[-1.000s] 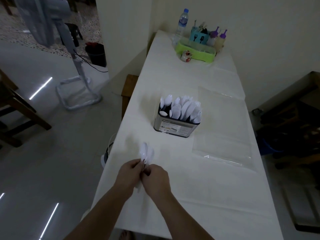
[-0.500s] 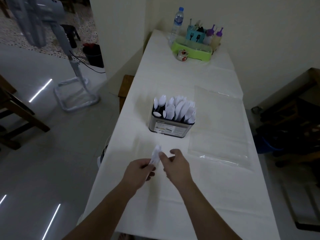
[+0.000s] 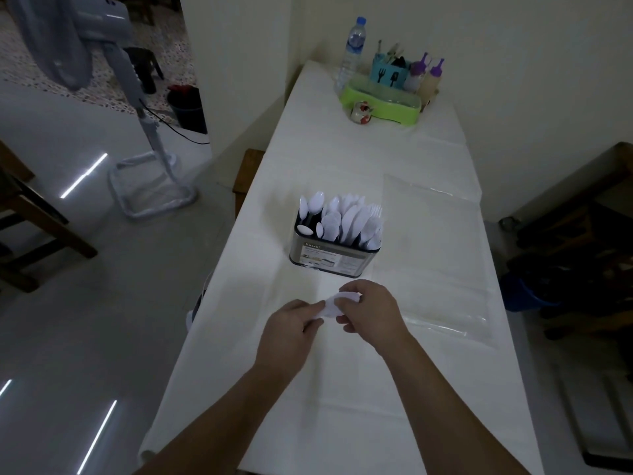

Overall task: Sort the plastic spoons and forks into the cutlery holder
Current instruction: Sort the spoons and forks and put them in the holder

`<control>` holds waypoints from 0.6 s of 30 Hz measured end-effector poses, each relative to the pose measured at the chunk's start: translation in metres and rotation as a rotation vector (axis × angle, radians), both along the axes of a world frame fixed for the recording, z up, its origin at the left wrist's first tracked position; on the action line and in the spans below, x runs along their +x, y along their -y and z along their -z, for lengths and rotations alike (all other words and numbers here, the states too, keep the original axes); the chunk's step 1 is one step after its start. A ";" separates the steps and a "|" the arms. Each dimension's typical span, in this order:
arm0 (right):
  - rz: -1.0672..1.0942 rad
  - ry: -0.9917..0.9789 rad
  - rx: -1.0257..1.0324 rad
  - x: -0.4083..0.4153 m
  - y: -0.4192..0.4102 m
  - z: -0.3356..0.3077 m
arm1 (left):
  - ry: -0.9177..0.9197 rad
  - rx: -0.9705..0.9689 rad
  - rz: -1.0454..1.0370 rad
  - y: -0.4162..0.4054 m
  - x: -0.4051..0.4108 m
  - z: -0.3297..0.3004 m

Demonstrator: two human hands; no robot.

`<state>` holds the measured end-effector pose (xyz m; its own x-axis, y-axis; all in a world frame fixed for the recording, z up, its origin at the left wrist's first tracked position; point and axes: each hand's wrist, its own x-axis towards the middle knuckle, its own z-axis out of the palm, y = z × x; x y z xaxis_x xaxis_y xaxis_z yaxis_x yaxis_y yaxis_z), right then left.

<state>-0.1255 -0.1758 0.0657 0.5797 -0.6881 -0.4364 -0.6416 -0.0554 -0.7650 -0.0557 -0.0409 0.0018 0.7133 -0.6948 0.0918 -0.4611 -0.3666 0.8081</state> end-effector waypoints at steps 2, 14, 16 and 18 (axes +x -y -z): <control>-0.005 0.024 -0.020 -0.002 0.006 -0.005 | 0.023 -0.025 0.005 0.007 -0.001 -0.002; -0.153 0.066 -0.291 -0.004 0.040 -0.016 | -0.277 0.047 0.088 0.022 0.013 -0.003; -0.186 0.052 -0.265 -0.001 0.044 -0.019 | -0.291 0.027 0.062 0.025 0.017 -0.003; -0.188 0.046 -0.228 0.004 0.049 -0.023 | -0.300 -0.004 0.040 0.029 0.019 -0.004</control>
